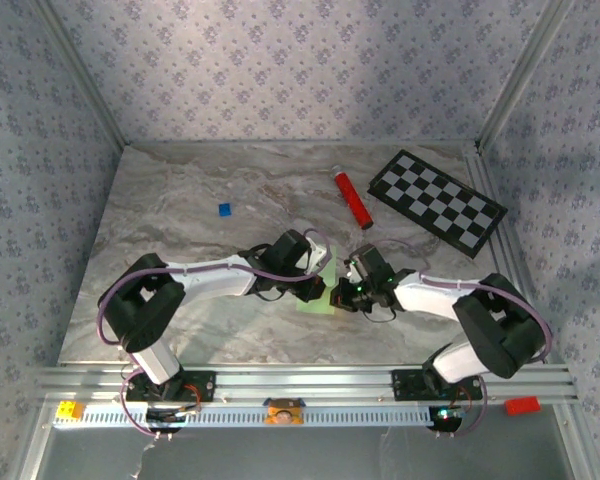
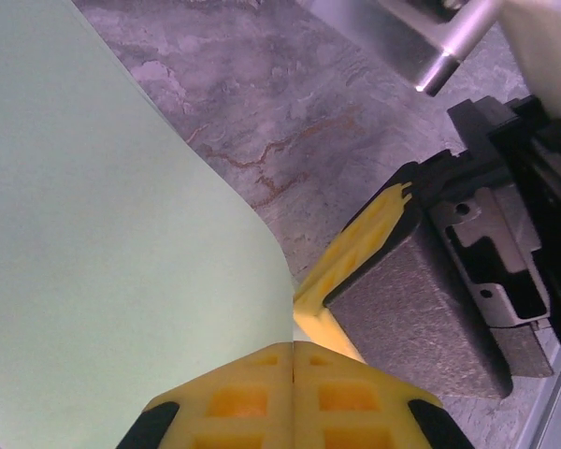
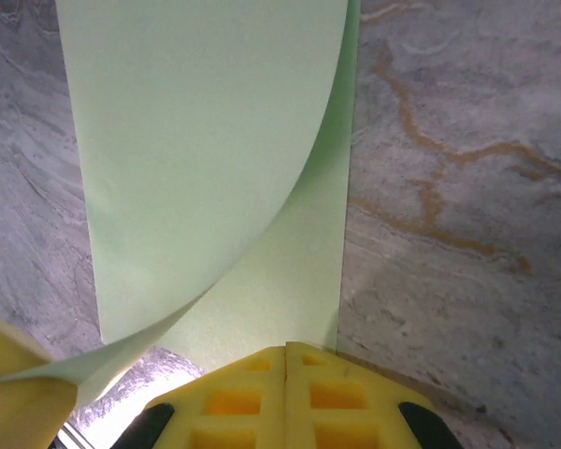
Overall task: Fold a paper plane with a square sheet of paper (pick it up from the middle)
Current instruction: Fold the triangle a second time at the center of the table.
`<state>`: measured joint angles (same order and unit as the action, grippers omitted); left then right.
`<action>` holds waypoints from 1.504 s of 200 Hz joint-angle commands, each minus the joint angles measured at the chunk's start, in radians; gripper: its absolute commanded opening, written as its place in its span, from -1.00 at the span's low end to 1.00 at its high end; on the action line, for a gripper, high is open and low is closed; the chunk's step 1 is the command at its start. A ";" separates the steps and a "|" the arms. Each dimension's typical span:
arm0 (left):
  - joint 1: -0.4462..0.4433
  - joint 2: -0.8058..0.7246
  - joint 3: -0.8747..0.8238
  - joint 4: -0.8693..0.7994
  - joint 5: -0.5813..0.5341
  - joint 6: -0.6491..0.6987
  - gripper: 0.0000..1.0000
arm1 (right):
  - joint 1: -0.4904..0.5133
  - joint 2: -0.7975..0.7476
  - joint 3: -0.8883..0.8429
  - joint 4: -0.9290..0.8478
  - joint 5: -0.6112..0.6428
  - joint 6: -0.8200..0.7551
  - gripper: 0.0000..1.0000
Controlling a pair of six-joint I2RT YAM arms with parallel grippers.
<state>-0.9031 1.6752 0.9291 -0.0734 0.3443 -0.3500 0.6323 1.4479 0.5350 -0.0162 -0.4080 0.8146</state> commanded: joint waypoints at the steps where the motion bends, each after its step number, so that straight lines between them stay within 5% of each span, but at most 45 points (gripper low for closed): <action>1: 0.006 -0.029 -0.013 0.015 -0.002 -0.012 -1.00 | 0.009 0.027 0.027 0.004 0.011 -0.012 -0.93; 101: 0.043 0.001 -0.041 0.139 0.041 -0.148 -1.00 | -0.004 0.081 0.155 -0.302 0.171 -0.156 -0.96; 186: 0.045 0.040 -0.037 0.163 0.010 -0.184 -1.00 | -0.015 0.022 0.122 -0.086 0.008 -0.087 -0.88; 301: 0.047 0.040 -0.036 0.149 0.012 -0.176 -1.00 | -0.034 0.079 0.069 -0.064 0.034 -0.051 -0.90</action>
<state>-0.8639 1.7092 0.8928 0.0650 0.3519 -0.5255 0.6071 1.5024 0.6044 -0.0654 -0.3798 0.7528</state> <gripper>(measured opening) 0.044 0.059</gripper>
